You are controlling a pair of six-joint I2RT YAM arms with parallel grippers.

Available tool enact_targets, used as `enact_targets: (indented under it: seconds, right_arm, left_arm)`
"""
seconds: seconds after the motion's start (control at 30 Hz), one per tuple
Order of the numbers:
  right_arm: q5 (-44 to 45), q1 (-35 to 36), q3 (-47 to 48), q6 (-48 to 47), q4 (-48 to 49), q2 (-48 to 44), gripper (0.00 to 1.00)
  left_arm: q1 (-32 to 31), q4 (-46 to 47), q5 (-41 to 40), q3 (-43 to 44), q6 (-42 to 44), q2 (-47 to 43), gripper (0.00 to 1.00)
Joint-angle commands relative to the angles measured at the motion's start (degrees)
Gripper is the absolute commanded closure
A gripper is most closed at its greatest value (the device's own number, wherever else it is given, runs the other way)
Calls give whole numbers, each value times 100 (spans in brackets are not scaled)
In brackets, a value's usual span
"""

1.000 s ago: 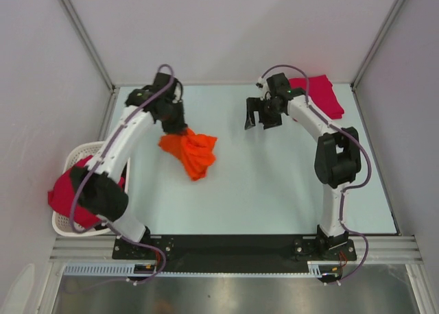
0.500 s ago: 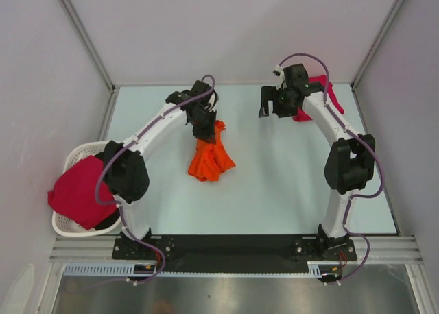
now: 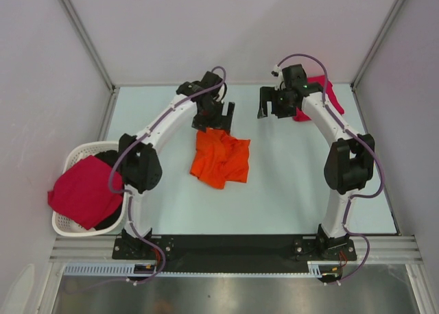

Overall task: Fold and stack the t-shirts
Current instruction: Move the tshirt to the center of the board

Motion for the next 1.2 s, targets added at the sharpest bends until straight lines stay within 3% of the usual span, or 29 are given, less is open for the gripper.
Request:
enact_targets:
  seconds: [0.0, 0.13, 0.37, 0.6, 0.8, 0.9, 0.93, 0.97, 1.17]
  right_arm:
    - [-61, 36, 117, -113, 64, -96, 9]
    - [-113, 27, 116, -105, 91, -53, 9]
    - [-210, 79, 81, -52, 134, -26, 9]
    - [-236, 194, -24, -78, 187, -35, 8]
    - [-245, 238, -15, -87, 196, -8, 9]
    - [-193, 220, -7, -113, 196, -35, 8]
    - [-192, 211, -7, -131, 196, -35, 8]
    - [-201, 203, 2, -122, 196, -35, 9]
    - [-245, 211, -24, -114, 187, -35, 8]
  left_arm:
    - [97, -205, -182, -63, 123, -762, 0]
    - [-26, -549, -549, -554, 176, -709, 0]
    - [-184, -357, -525, -1294, 150, -622, 0]
    - [-404, -461, -525, -917, 255, -69, 1]
    - [-632, -488, -437, -662, 334, 336, 7]
    - [-650, -523, -550, -741, 352, 451, 39]
    - [-641, -523, -629, -784, 343, 451, 88]
    - [-633, -549, -821, -802, 299, 433, 100]
    - [-405, -567, -1463, -916, 27, -321, 100]
